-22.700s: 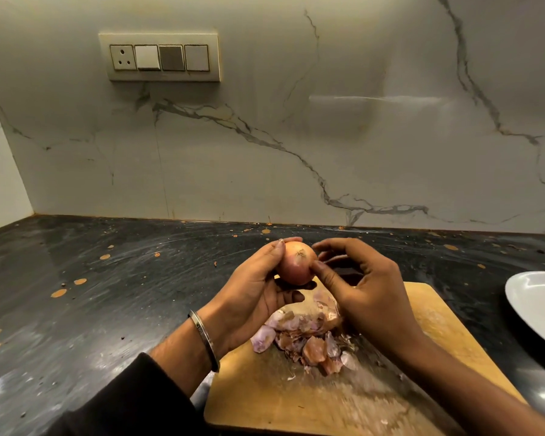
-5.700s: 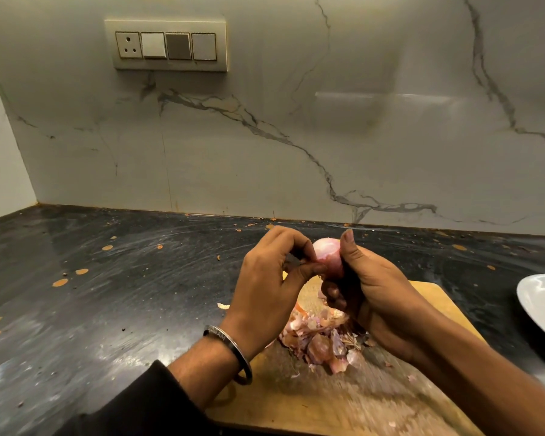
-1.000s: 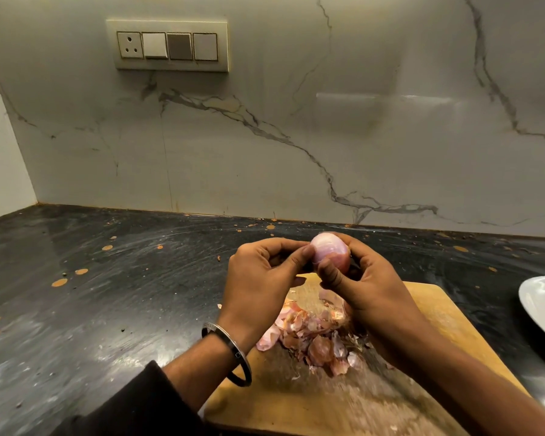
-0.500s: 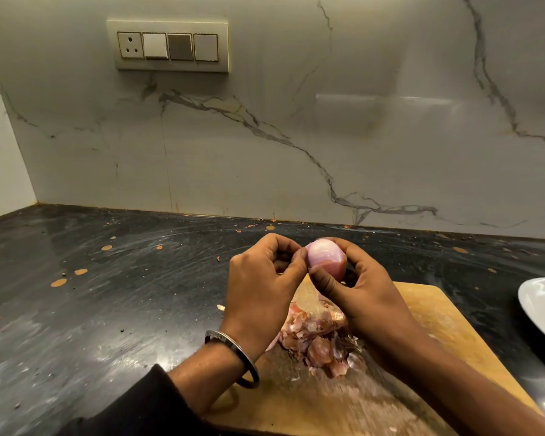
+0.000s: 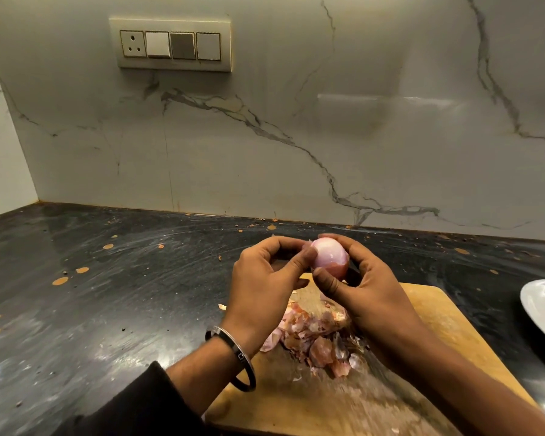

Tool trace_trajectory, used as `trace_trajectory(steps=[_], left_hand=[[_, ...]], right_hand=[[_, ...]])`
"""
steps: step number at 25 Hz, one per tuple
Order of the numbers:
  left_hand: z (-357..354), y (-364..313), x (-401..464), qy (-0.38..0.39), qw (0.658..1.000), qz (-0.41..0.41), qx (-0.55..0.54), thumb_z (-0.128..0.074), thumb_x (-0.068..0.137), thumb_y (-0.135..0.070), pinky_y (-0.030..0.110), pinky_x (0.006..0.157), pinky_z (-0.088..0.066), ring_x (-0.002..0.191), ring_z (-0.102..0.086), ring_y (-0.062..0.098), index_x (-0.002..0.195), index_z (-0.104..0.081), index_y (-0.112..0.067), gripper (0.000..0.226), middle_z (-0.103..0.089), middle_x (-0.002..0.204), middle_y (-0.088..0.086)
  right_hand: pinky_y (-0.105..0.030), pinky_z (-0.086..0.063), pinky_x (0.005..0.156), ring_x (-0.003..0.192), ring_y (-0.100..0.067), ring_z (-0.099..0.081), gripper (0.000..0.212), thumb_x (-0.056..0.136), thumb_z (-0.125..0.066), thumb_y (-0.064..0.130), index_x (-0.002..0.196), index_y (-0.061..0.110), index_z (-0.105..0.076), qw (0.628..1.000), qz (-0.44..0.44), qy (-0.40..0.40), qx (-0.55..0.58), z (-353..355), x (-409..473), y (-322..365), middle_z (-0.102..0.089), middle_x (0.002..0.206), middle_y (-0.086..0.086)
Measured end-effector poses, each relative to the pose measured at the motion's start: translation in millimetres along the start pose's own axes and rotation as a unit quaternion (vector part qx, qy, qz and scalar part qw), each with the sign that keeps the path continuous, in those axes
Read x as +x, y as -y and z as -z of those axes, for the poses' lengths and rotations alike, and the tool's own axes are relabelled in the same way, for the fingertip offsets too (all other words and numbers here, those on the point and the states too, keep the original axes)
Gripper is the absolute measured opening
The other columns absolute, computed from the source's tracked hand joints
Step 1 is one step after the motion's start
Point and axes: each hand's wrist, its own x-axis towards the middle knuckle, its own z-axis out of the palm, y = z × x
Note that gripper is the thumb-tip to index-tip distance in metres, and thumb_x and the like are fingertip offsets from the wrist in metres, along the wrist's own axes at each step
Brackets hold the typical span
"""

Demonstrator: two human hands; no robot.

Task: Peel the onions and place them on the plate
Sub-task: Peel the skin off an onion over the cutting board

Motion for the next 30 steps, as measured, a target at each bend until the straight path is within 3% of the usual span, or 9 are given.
trace_trajectory(steps=[5, 9, 14, 17, 22, 26, 30], left_hand=[[-1.6, 1.9, 0.7, -0.022, 0.999, -0.01, 0.021, -0.069, 0.088, -0.019, 0.029, 0.064, -0.061, 0.083, -0.073, 0.011, 0.095, -0.073, -0.014, 0.01, -0.075, 0.087, -0.002], [-3.1, 3.1, -0.2, -0.037, 0.998, 0.002, 0.041, -0.067, 0.09, -0.025, 0.026, 0.063, -0.06, 0.079, -0.073, 0.012, 0.094, -0.071, -0.012, 0.015, -0.074, 0.086, 0.001], [-0.2, 6.0, 5.4, -0.028, 0.996, 0.083, -0.02, -0.062, 0.093, -0.024, 0.031, 0.069, -0.061, 0.081, -0.073, 0.022, 0.098, -0.07, -0.006, 0.02, -0.074, 0.091, 0.012], [3.2, 4.5, 8.4, -0.028, 0.989, 0.129, -0.065, -0.057, 0.097, -0.016, 0.023, 0.061, -0.058, 0.072, -0.068, 0.014, 0.104, -0.065, -0.006, 0.015, -0.071, 0.092, 0.012], [4.8, 1.5, 8.4, -0.014, 0.996, 0.09, 0.002, -0.046, 0.102, -0.012, 0.029, 0.063, -0.058, 0.067, -0.062, 0.01, 0.101, -0.068, -0.015, 0.023, -0.067, 0.093, 0.009], [1.9, -2.9, 2.8, 0.014, 0.998, 0.053, 0.014, -0.062, 0.088, -0.04, 0.03, 0.064, -0.059, 0.081, -0.07, 0.016, 0.102, -0.069, -0.014, 0.03, -0.071, 0.092, 0.005], [3.8, -1.5, 3.0, 0.025, 0.997, 0.078, -0.012, -0.068, 0.087, -0.019, 0.025, 0.065, -0.058, 0.085, -0.073, 0.017, 0.105, -0.072, -0.011, 0.02, -0.075, 0.093, 0.004]], right_hand=[[-0.022, -0.057, 0.074, 0.096, -0.007, -0.067, 0.061, 0.07, -0.078, 0.034, 0.129, 0.028, -0.06, 1.0, 0.0, 0.004, -0.005, -1.3, -0.8, 0.1, -0.067, 0.116, 0.003], [-0.024, -0.058, 0.077, 0.102, -0.011, -0.066, 0.066, 0.068, -0.079, 0.032, 0.131, 0.027, -0.058, 1.0, 0.007, 0.002, -0.02, -3.5, -2.1, -1.0, -0.064, 0.121, 0.002], [-0.02, -0.057, 0.078, 0.103, -0.009, -0.068, 0.066, 0.065, -0.08, 0.025, 0.128, 0.031, -0.061, 1.0, 0.015, 0.017, 0.014, -4.7, -3.1, 0.2, -0.067, 0.12, 0.007], [-0.02, -0.056, 0.082, 0.106, -0.011, -0.069, 0.06, 0.074, -0.077, 0.015, 0.13, 0.027, -0.061, 0.996, -0.001, 0.041, 0.074, -3.4, -2.1, 0.1, -0.069, 0.119, 0.006], [-0.032, -0.058, 0.091, 0.107, -0.017, -0.069, 0.055, 0.079, -0.075, 0.022, 0.132, 0.025, -0.06, 0.996, -0.02, 0.029, 0.077, -2.6, -0.3, -0.7, -0.069, 0.12, 0.001], [-0.035, -0.059, 0.091, 0.106, -0.016, -0.069, 0.055, 0.076, -0.076, 0.03, 0.129, 0.028, -0.061, 0.999, -0.012, 0.01, 0.04, -1.2, -1.2, -1.4, -0.07, 0.117, 0.003], [-0.028, -0.059, 0.083, 0.105, -0.013, -0.067, 0.057, 0.073, -0.076, 0.029, 0.128, 0.031, -0.061, 1.0, 0.011, -0.007, 0.015, 0.2, -1.2, -1.5, -0.068, 0.118, 0.005]])
